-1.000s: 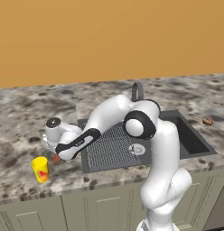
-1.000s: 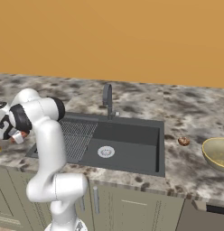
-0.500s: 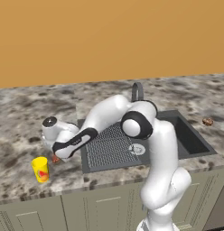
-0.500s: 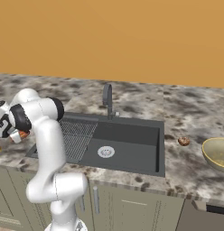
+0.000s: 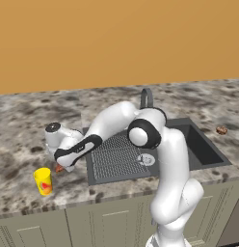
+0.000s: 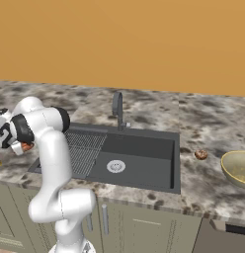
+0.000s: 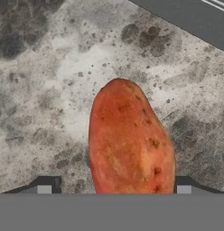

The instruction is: Remove the sweet potato and mushroom from the sink. Then move the bowl and cup from the counter to the sink for washing.

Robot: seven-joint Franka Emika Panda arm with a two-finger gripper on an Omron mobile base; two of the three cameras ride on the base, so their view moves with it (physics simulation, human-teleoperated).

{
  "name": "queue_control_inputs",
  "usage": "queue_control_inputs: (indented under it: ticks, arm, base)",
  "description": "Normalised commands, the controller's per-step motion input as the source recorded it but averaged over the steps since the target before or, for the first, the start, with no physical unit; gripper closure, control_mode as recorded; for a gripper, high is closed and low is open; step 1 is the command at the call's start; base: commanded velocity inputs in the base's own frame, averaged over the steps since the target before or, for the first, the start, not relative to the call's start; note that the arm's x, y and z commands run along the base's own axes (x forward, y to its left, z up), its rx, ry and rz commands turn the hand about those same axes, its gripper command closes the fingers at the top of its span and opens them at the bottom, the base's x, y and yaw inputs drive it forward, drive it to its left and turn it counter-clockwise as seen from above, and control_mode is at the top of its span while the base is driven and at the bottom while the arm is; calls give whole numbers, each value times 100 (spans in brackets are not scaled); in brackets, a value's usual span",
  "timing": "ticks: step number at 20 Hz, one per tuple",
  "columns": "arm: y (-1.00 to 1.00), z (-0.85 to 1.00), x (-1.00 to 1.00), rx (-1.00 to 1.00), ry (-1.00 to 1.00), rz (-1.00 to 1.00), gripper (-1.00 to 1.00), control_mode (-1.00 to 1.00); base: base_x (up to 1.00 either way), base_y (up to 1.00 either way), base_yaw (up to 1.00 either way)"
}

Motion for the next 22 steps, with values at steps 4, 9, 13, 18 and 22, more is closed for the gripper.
queue_control_inputs:
  ticks: [4, 9, 13, 18, 22]
  arm:
    - [0, 21, -10, 6, 0, 0, -100, -100]
    - [0, 31, -12, 2, 0, 0, -100, -100]
    - [-3, 34, -23, 4, 0, 0, -100, -100]
    - [-9, 33, -29, 5, 0, 9, -100, -100]
    - [-19, 32, -25, 1, 0, 15, -100, -100]
  base:
    - [0, 0, 0]
    - [0, 0, 0]
    - [0, 0, 0]
    - [0, 0, 0]
    - [0, 0, 0]
